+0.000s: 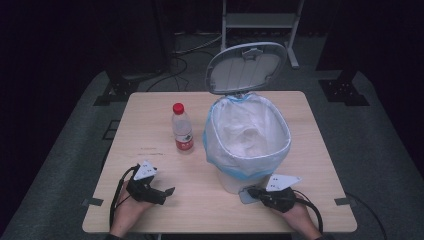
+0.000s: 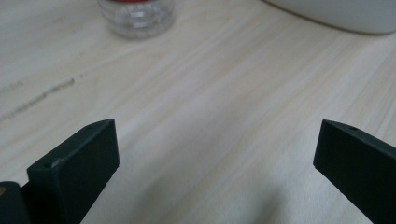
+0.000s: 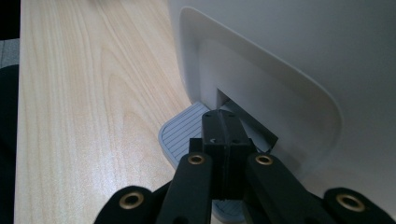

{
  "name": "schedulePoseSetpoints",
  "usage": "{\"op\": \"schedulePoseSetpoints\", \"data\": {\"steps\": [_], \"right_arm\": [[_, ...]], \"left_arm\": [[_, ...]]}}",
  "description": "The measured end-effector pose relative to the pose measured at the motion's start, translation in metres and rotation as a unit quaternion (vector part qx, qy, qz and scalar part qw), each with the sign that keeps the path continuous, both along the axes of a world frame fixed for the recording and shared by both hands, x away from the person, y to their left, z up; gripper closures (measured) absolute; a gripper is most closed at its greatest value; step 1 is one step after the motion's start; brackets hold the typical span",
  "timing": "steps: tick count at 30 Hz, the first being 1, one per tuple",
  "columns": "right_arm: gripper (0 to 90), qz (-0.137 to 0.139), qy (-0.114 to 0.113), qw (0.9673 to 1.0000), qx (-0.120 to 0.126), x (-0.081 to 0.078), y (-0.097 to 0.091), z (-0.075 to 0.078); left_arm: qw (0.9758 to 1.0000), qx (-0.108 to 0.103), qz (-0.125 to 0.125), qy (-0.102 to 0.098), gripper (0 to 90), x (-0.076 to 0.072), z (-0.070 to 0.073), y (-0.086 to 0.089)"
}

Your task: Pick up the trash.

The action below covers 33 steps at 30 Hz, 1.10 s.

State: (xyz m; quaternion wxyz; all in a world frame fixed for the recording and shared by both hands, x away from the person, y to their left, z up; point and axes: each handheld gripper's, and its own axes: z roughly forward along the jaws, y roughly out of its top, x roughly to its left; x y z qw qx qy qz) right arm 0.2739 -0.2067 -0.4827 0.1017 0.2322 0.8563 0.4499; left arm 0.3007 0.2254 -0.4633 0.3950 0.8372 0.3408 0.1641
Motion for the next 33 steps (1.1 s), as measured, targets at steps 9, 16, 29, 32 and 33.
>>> {"op": "schedulePoseSetpoints", "data": {"steps": [9, 16, 29, 32, 33], "right_arm": [[90.0, 0.0, 0.002, 1.0, 0.002, 0.001, 0.0, 0.0], [90.0, 0.0, 0.002, 1.0, 0.002, 0.001, 0.0, 0.0], [90.0, -0.002, 0.007, 1.0, 0.004, 0.002, -0.001, 0.0], [90.0, -0.003, 0.008, 1.0, 0.004, 0.001, -0.001, 0.0], [90.0, -0.003, 0.008, 1.0, 0.004, 0.001, -0.001, 0.0]], "left_arm": [[0.9997, -0.016, -0.002, -0.018, 0.0, 0.018, 0.012, -0.005], [0.9994, -0.022, -0.001, -0.029, 0.0, 0.029, 0.015, -0.003], [0.9987, -0.037, -0.003, -0.035, 0.0, 0.048, 0.02, 0.001], [0.9986, -0.034, -0.002, -0.042, 0.0, 0.053, 0.024, 0.001], [0.9984, -0.037, -0.002, -0.044, 0.0, 0.054, 0.025, 0.001]]}}
